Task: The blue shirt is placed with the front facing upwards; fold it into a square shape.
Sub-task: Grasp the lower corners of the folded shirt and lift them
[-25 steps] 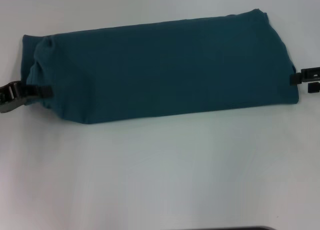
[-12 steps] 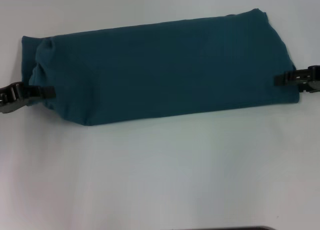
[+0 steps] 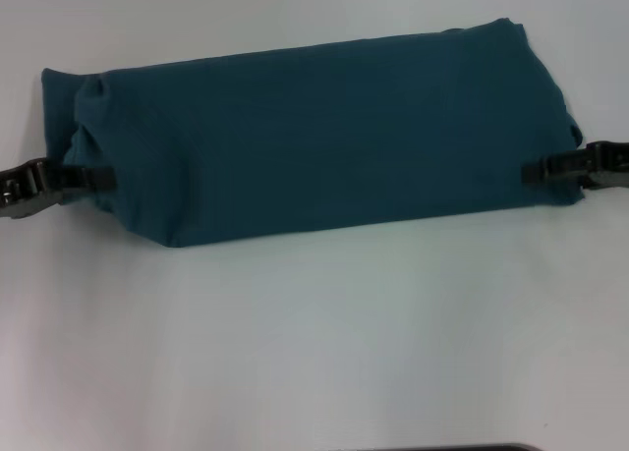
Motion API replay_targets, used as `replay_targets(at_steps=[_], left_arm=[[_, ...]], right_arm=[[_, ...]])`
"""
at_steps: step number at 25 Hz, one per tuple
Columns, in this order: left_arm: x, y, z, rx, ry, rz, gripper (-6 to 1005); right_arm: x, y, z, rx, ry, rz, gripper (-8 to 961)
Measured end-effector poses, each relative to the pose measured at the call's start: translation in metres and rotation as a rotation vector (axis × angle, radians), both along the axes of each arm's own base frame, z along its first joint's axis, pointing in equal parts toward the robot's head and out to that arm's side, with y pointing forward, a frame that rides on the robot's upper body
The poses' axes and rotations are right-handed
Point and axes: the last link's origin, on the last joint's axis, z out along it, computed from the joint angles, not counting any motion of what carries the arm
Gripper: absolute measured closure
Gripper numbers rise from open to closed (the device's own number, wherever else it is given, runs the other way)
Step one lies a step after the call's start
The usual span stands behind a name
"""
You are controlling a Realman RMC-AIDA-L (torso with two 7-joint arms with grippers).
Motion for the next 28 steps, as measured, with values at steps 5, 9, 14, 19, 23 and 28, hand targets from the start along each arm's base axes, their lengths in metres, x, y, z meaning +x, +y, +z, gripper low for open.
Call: replay_targets(at_steps=[5,9,14,19,23,28], left_arm=[[0.002,0.000,-0.001,-0.006,-0.007,-0.004,999],[0.002,0.000,-0.002,-0.008,-0.009,-0.004,999],[0.002,0.000,0.000,-0.007,-0.007,-0.003,1000],[0.002,0.000,-0.001,-0.012,-0.004,-0.006,999],[0.002,0.000,-0.001,-0.018,0.000,-0.005,997],[0.001,-0.002,0.001,-0.050,0.012,-0.013,996]], right_arm=[[-0.004,-0.002,0.006,0.002,0.012,0.030,215],[-0.004,-0.002,0.008,-0.007,0.012,0.040,296],[-0.003,-0.004,0.010,-0.009,0.009,0.031,584],[-0.002,-0.004,0.011,-0.010,0.000,0.029,738],[-0.001,-0.003,0.013,-0.009,-0.007,0.025,822],[-0.001,-0.005,0.017,-0.044,-0.023,0.020,913]])
